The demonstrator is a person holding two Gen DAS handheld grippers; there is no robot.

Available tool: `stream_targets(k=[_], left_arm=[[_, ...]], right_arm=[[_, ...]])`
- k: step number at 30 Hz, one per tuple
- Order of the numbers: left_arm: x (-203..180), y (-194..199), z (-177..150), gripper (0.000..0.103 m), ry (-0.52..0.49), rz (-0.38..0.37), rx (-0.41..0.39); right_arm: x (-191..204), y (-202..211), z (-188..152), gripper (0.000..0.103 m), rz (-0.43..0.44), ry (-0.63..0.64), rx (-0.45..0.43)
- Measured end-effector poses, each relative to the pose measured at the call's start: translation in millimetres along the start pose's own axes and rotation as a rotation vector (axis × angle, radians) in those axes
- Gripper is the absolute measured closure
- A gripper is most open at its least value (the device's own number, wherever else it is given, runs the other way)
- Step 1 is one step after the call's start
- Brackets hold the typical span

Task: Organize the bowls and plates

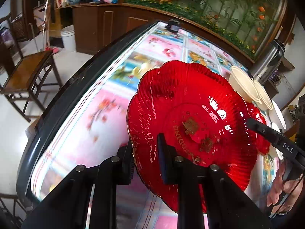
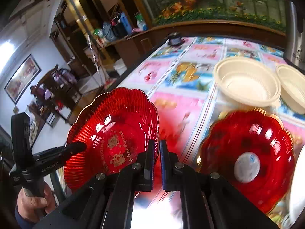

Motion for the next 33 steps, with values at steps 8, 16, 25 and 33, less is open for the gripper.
stream_targets(k=[8,16,25,33], left_arm=[[6,0,-16,0.085,0.03,0.006,-0.01],[4,1,-20,0.084,0.017,0.019,-0.028],[15,12,-22,0.038,0.048,0.029,-0.052],[26,34,-20,0.037,0.069,0.06,-0.104]], right_arm=[[10,-4,-25,0.098,0.02,0.03,0.042],[3,-4,-28,0.094,0.054,0.007,0.042],[-2,9,-25,0.092,0.081,-0.007,0.013],[-16,25,-18,0.092,0.081,-0.046,-0.036]])
Point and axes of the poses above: each gripper's, at about its wrist camera, not at the fingertips, and y roughly against the way its jaws point, x to its left, z to its top, the point moved 4 cm from there along -y, roughly the way its jaws point, and after that the axes turned 3 degrees about -x, right-handed, at the moved point
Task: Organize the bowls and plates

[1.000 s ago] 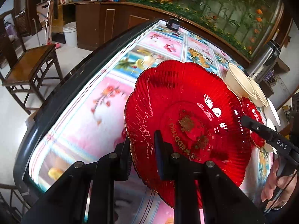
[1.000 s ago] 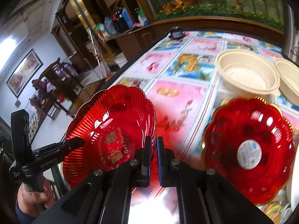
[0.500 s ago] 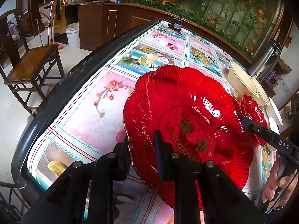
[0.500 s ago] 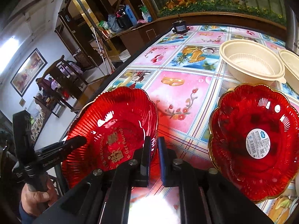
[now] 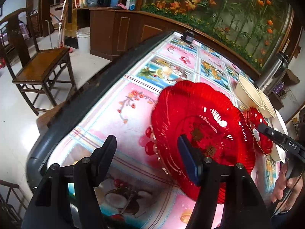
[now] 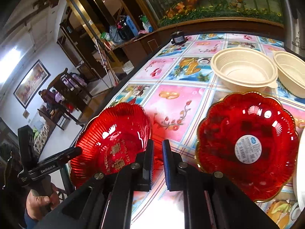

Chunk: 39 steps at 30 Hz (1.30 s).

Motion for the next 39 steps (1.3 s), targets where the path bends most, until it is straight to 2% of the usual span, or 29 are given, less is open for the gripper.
stream_targets(k=[6,9,11,13,19,28,31,34,36,39], left_arm=[[-8,26,6,0.037,-0.024,0.007,-0.086],[-25,40,9,0.036,-0.048,-0.041,-0.127],[-38,45,10,0.029,-0.067,-0.057,-0.139],[-52,49,9,0.029,-0.094,-0.075,-0.147],[-94,45,-1,0.029,-0.163,-0.129,-0.118],[-155,40,-16,0.029,-0.256,-0.185,-0.077],[-180,35,-15,0.029,-0.288,-0.223,-0.056],[-202,25,-10,0.029,-0.316,-0.234,-0.04],[-221,17,-4,0.029,-0.337,-0.238,-0.028],[-243,1,5,0.029,-0.331,-0.25,0.032]], right_arm=[[-18,17,7,0.091,-0.022,-0.035,-0.05],[-32,30,10,0.089,-0.043,-0.061,-0.084],[-44,39,11,0.087,-0.06,-0.086,-0.107],[-57,48,11,0.087,-0.072,-0.113,-0.124],[-91,70,6,0.087,-0.093,-0.184,-0.152],[-105,75,1,0.086,-0.058,-0.226,-0.14],[-109,73,0,0.081,-0.05,-0.245,-0.132],[-109,69,-7,0.08,0.003,-0.277,-0.103],[-109,68,-10,0.077,-0.016,-0.273,-0.091],[-114,66,-14,0.072,-0.031,-0.299,-0.069]])
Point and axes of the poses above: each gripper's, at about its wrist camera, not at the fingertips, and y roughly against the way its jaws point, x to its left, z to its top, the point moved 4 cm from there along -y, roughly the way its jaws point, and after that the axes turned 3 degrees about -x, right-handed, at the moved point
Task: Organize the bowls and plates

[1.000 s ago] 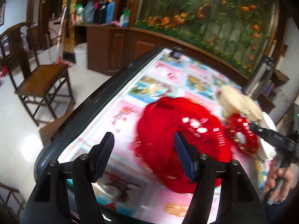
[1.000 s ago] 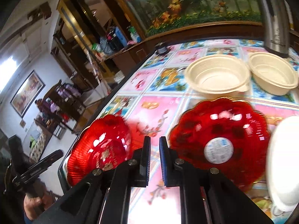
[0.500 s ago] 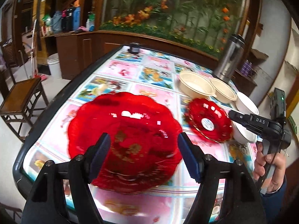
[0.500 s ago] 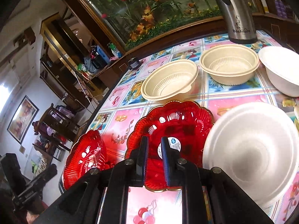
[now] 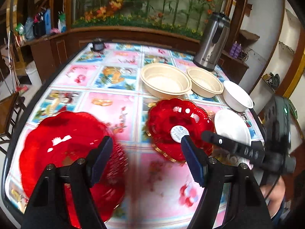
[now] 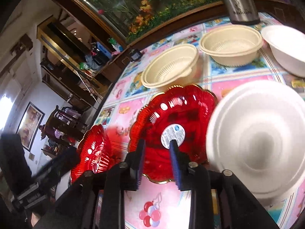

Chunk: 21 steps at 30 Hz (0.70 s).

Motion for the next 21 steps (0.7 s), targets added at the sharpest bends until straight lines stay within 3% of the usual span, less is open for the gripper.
stream_targets(k=[4,7,8,12,18,21], left_arm=[[-7,-17,8,0.029,0.024,-0.003,0.022],[-12,-35,9,0.029,0.039,-0.012,0.057],[-13,-39,9,0.029,0.04,-0.018,0.066],[-16,-61,9,0.029,0.044,-0.018,0.103],[-10,-87,11,0.03,0.056,0.007,0.131],[-10,-95,10,0.049,0.052,0.013,0.142]], right_arm=[[-13,13,5,0.07,-0.095,-0.005,-0.049],[-25,21,11,0.053,-0.186,-0.016,-0.101],[-32,22,13,0.053,-0.208,-0.031,-0.11],[-44,15,13,0.053,-0.211,-0.074,-0.088],[-49,6,9,0.066,-0.209,-0.081,-0.069],[-49,1,9,0.076,-0.21,-0.081,-0.063]])
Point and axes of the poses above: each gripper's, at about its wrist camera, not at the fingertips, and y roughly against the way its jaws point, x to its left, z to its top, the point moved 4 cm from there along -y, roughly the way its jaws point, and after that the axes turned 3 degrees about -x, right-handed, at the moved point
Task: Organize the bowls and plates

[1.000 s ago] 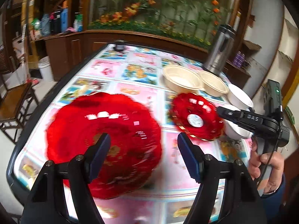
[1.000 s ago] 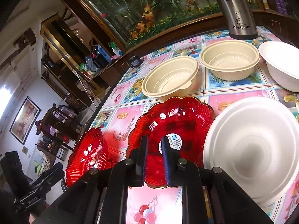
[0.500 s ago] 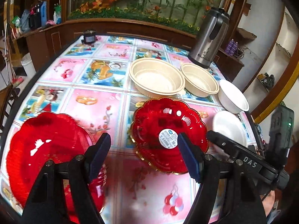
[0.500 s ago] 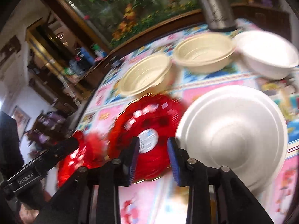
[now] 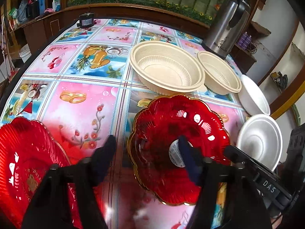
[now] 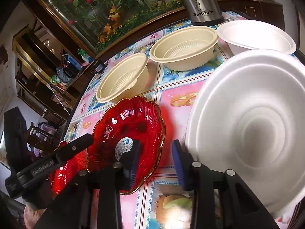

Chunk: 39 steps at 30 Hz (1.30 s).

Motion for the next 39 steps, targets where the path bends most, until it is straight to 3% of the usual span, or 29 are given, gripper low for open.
stream_targets(k=[2,4,6,12,30,39], left_arm=[[0,-9,-3,0.061,0.001,-0.001,0.023],[1,-13,-6,0.066,0.009,-0.007,0.028],[1,-12,-10,0.069,-0.001,-0.005,0.017],[-1,2,-17,0.069,-0.012,-0.016,-0.014],[13,51,-23,0.069,0.004,-0.01,-0.103],[34,64,-37,0.069,0.043,0.0,-0.117]], right_arm=[[0,-6,-2,0.083,-0.007,0.005,0.021],[-1,-11,-5,0.092,-0.008,0.006,0.043],[-1,-14,-7,0.092,0.001,0.004,0.053],[2,0,-4,0.094,-0.002,0.029,-0.011],[23,11,-6,0.094,0.104,0.068,-0.037],[48,17,-12,0.094,0.153,0.146,-0.068]])
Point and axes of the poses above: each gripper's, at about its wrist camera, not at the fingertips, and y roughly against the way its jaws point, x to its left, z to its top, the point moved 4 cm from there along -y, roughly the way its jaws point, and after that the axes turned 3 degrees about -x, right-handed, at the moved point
